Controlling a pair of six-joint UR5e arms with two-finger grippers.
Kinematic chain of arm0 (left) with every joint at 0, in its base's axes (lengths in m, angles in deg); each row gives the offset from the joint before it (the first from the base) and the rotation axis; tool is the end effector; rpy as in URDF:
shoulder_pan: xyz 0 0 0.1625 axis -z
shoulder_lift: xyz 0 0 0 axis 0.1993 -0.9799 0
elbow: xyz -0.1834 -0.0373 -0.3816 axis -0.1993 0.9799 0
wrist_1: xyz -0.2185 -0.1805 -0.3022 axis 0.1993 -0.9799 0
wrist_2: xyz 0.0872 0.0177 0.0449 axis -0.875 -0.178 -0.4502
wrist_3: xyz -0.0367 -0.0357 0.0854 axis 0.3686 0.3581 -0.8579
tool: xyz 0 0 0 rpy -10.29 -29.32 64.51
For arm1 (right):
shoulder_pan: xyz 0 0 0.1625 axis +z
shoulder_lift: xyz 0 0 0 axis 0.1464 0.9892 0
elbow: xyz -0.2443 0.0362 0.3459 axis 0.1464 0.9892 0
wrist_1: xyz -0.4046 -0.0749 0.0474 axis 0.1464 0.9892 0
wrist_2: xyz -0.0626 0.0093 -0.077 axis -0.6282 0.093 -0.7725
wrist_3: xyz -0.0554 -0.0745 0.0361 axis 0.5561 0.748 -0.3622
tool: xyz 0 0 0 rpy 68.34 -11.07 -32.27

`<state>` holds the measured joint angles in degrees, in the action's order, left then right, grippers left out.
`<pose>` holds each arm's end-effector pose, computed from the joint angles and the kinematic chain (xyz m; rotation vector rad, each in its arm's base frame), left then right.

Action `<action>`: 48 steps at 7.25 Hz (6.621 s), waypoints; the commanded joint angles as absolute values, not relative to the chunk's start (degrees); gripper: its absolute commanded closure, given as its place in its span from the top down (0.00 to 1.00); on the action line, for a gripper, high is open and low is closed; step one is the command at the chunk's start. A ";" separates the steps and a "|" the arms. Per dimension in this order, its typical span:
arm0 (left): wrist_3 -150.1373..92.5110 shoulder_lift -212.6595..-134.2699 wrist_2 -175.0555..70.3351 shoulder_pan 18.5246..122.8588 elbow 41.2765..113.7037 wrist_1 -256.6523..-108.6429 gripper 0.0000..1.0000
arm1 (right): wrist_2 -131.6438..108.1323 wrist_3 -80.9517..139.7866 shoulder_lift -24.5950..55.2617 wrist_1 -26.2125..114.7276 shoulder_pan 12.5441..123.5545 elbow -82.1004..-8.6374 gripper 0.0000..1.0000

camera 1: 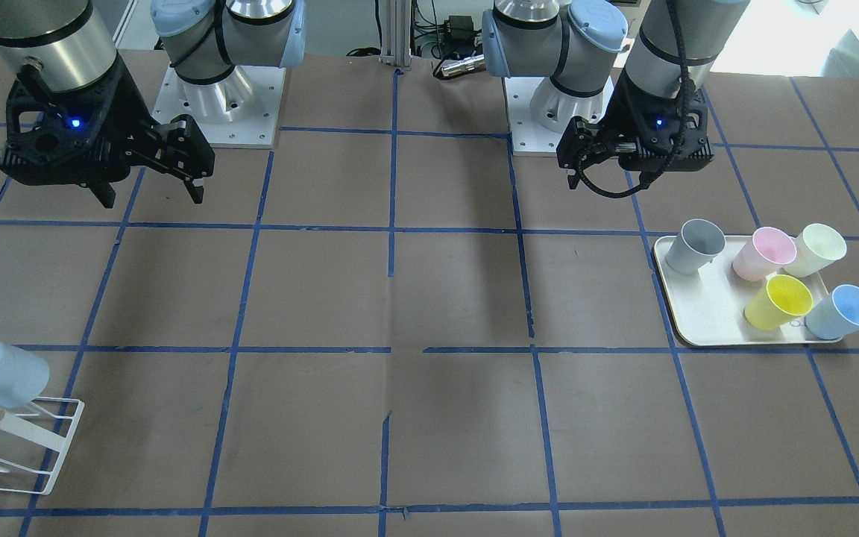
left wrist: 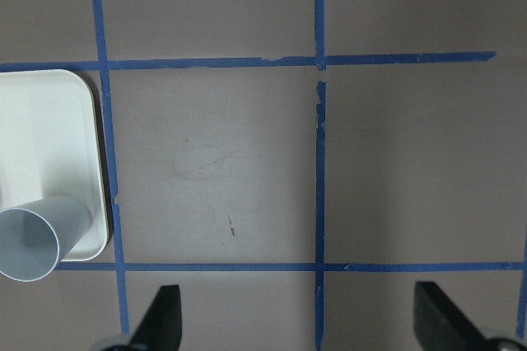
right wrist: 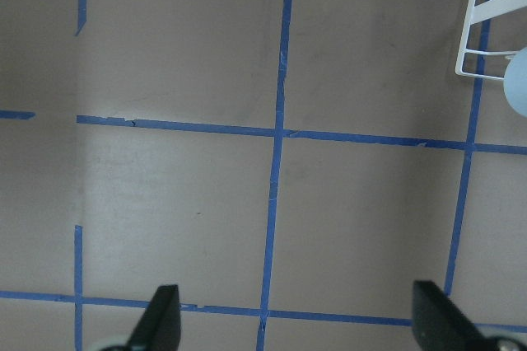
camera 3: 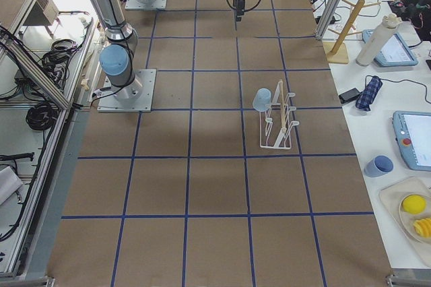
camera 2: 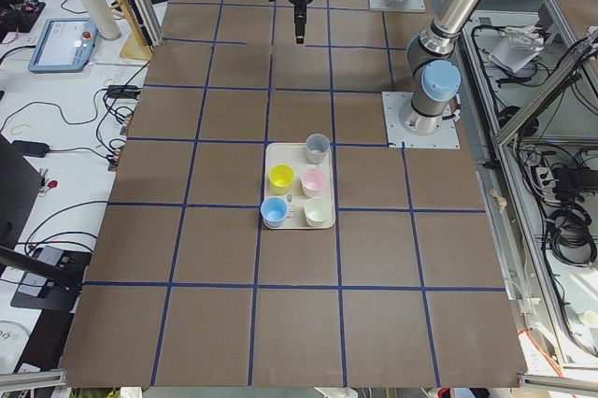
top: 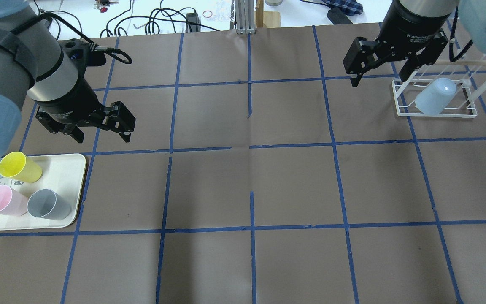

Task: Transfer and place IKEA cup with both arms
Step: 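Move the right gripper down toward the light-blue cup on the wire rack, then grasp the light-blue cup on the rack with the right gripper, then lift the cup off the rack with the right gripper while the left gripper rises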

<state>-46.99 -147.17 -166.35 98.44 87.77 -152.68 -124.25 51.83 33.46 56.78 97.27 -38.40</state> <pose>-0.1054 -0.4458 0.4526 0.0111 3.0995 0.0272 0.1240 -0.5117 0.5035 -0.1304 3.1308 -0.0353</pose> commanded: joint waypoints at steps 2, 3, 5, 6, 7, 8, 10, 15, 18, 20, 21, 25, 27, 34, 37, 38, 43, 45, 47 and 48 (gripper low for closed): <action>-46.97 -147.37 -166.27 98.42 87.68 -152.59 1.00 | -124.34 51.98 33.42 56.81 97.28 -38.42 1.00; -46.80 -147.45 -166.18 98.42 87.68 -152.59 1.00 | -124.16 52.33 33.33 56.81 97.10 -38.51 1.00; -46.97 -146.67 -166.00 98.51 87.94 -152.68 1.00 | -124.07 55.47 32.89 57.42 95.27 -38.59 1.00; -47.06 -146.66 -166.09 98.42 87.95 -152.68 1.00 | -123.81 60.63 32.80 60.29 92.30 -39.12 1.00; -46.97 -146.92 -166.00 98.42 87.86 -152.68 1.00 | -123.29 67.04 32.71 61.37 88.00 -40.95 1.00; -46.97 -146.93 -166.00 98.42 87.86 -152.68 1.00 | -123.37 69.97 32.28 63.99 84.04 -42.10 1.00; -46.97 -146.93 -165.91 98.51 87.86 -152.68 1.00 | -123.11 80.66 27.46 67.24 78.41 -42.37 1.00; -46.19 -146.49 -166.62 98.42 87.68 -152.50 1.00 | -123.64 85.64 18.48 76.22 75.31 -42.37 1.00; -46.18 -146.67 -166.35 98.42 86.81 -151.80 1.00 | -123.99 85.65 14.97 79.92 75.04 -42.37 1.00; -46.09 -146.75 -166.44 98.42 87.59 -150.05 1.00 | -123.81 85.65 13.74 81.14 75.04 -42.37 1.00; -46.09 -146.75 -166.36 98.42 87.68 -150.21 1.00 | -123.81 85.65 12.95 81.33 75.04 -42.37 1.00; -46.18 -147.10 -166.44 98.42 87.68 -150.57 1.00 | -123.81 85.65 11.36 82.91 75.04 -42.37 1.00; -46.27 -146.84 -166.53 98.42 87.77 -150.74 1.00 | -123.99 85.65 11.36 82.82 75.04 -42.29 0.90; -46.80 -147.81 -166.09 97.98 87.77 -150.04 1.00 | -123.46 87.75 18.26 76.89 74.51 -41.06 0.34; -46.00 -148.07 -166.27 97.72 87.95 -149.87 1.00 | -123.02 87.32 28.21 64.33 75.74 -41.23 0.34; -47.22 -147.98 -166.35 97.63 87.86 -149.78 1.00 | -118.50 87.32 28.58 60.10 76.61 -41.23 0.34; -47.06 -148.16 -139.99 94.22 86.80 -150.65 1.00 | -84.26 87.40 27.62 25.52 76.01 -41.32 0.34; -47.06 -148.24 -122.58 89.57 87.77 -153.88 1.00 | -77.43 90.20 27.53 16.33 76.27 -41.58 0.34; -47.06 -148.77 -107.01 87.26 91.17 -158.82 1.00 | -68.13 97.73 27.44 2.74 76.71 -42.02 0.34; -47.06 -148.60 -95.89 87.43 95.29 -158.83 1.00 | -65.30 100.30 27.18 -2.03 77.49 -42.02 0.34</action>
